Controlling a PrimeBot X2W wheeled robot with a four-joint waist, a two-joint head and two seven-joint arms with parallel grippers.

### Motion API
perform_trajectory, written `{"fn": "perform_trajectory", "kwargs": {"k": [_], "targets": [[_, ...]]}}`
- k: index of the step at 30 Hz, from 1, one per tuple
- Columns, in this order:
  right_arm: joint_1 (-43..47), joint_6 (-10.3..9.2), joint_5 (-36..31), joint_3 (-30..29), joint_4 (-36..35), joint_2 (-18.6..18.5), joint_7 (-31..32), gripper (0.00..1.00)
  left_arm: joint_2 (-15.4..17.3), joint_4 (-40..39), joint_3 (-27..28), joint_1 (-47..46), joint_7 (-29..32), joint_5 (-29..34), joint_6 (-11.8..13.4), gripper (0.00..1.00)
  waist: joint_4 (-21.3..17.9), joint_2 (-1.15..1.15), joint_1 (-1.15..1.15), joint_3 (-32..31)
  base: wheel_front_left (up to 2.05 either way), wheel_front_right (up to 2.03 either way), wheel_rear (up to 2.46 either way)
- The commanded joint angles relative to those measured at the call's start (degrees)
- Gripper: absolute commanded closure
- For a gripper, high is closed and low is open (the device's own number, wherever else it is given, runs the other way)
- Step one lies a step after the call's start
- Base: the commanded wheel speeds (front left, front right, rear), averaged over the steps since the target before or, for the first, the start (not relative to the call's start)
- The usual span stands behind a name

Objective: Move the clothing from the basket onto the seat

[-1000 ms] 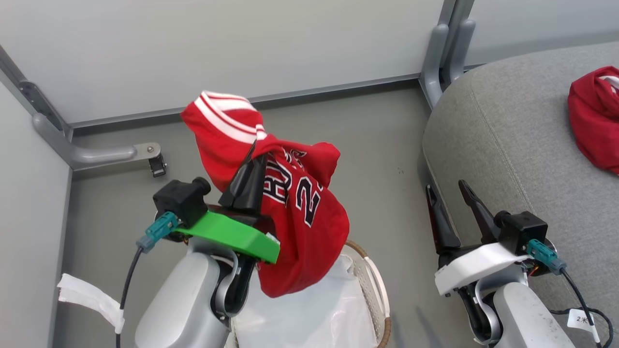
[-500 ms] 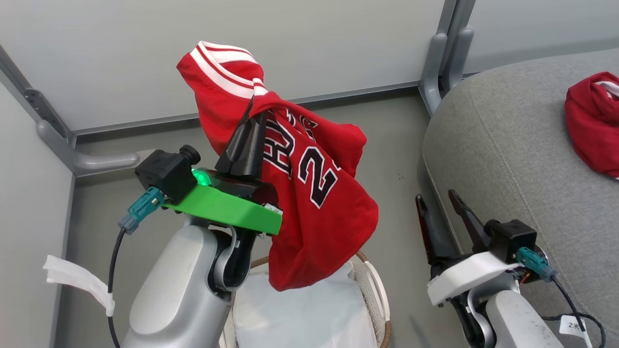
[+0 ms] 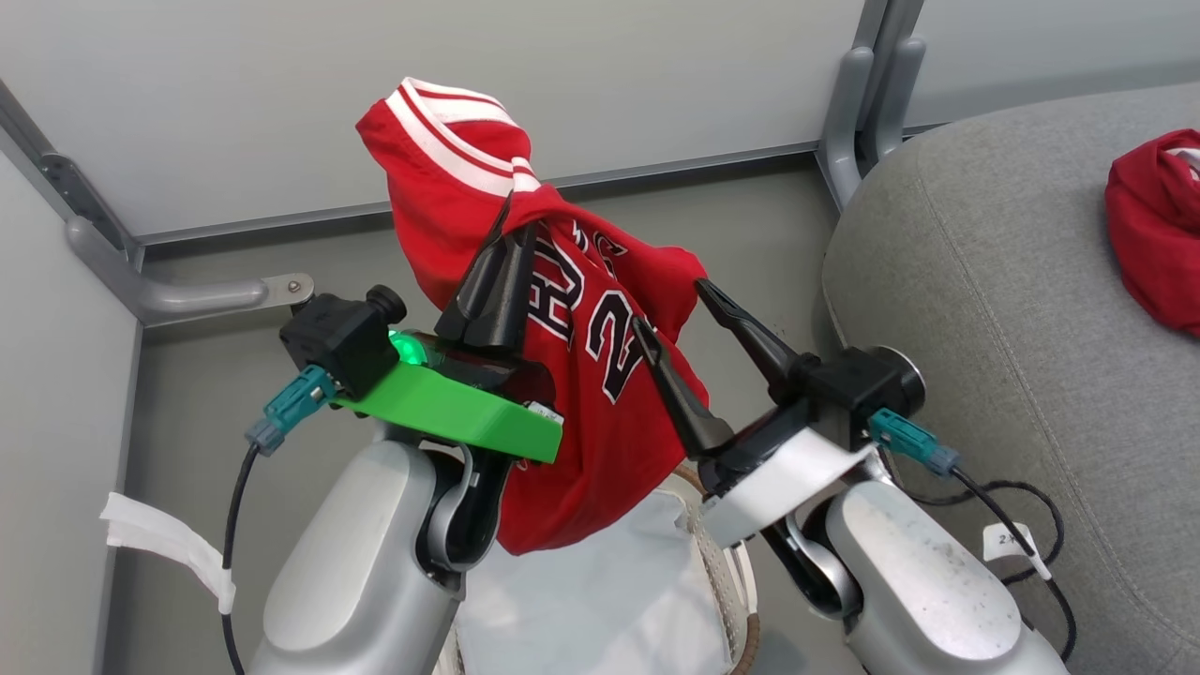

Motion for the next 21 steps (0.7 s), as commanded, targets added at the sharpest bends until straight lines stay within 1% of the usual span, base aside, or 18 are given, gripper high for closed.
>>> {"fn": "perform_trajectory", "kwargs": {"k": [1, 7, 12, 21], "targets": [[-1.7, -0.08, 0.7, 1.5, 0.1, -0.1, -0.1, 0.0, 0.1, -0.1, -0.3, 0.0, -0.2, -0.4, -0.1, 1.0, 0.1, 0.0, 0.0, 0.1, 0.0, 0.0, 0.0], [-6.6, -0.08, 2.4, 6.5, 3.3, 0.2, -0.1, 0.0, 0.1, -0.1, -1.5, -0.2, -0.2, -1.0, -0.1, 1.0, 0.8, 0.0, 0.0, 0.6, 0.0, 0.0, 0.0], [-9.1, -0.08, 3.0, 7.7, 8.5, 0.4, -0.1, 0.0, 0.1, -0.4, -3.2, -0.4, -0.2, -1.8, -0.1, 1.0, 1.8, 0.0, 0.0, 0.6, 0.0, 0.0, 0.0], [-12.9, -0.08, 6.8, 13.1, 17.8, 0.6, -0.1, 0.0, 0.1, -1.5, -6.2, -0.7, -0.2, -3.3, -0.1, 1.0, 3.5, 0.0, 0.0, 0.8, 0.0, 0.0, 0.0]]}}
